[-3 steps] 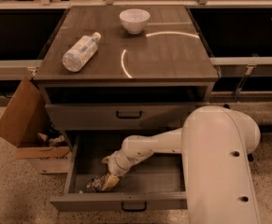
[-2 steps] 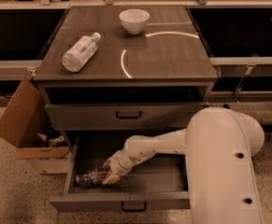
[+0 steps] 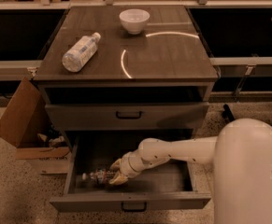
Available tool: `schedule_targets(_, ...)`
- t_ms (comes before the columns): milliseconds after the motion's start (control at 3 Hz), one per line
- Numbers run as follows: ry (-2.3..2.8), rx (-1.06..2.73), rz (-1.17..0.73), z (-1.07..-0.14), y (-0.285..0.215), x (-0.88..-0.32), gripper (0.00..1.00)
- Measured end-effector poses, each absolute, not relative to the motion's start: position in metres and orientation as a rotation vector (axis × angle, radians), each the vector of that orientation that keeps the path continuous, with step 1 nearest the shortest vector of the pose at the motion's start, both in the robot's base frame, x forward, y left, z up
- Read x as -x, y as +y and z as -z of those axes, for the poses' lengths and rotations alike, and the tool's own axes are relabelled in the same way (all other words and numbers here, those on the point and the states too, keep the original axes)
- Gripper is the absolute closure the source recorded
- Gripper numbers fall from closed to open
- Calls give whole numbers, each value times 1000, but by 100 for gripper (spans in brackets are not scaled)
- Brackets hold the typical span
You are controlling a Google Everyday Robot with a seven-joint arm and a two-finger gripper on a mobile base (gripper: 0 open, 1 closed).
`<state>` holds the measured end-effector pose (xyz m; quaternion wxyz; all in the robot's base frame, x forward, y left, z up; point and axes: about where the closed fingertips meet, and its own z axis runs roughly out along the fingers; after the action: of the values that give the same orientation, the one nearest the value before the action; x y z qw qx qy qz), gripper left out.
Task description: Pick water bottle from middle drawer and place on counter
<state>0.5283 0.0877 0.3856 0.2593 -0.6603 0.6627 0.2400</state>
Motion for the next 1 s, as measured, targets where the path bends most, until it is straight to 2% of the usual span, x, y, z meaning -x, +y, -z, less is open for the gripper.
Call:
schedule_targets(333, 1752, 1725, -705, -403, 60, -522, 100)
schedule_targets(1000, 1567, 1654, -719, -482, -41, -512, 100)
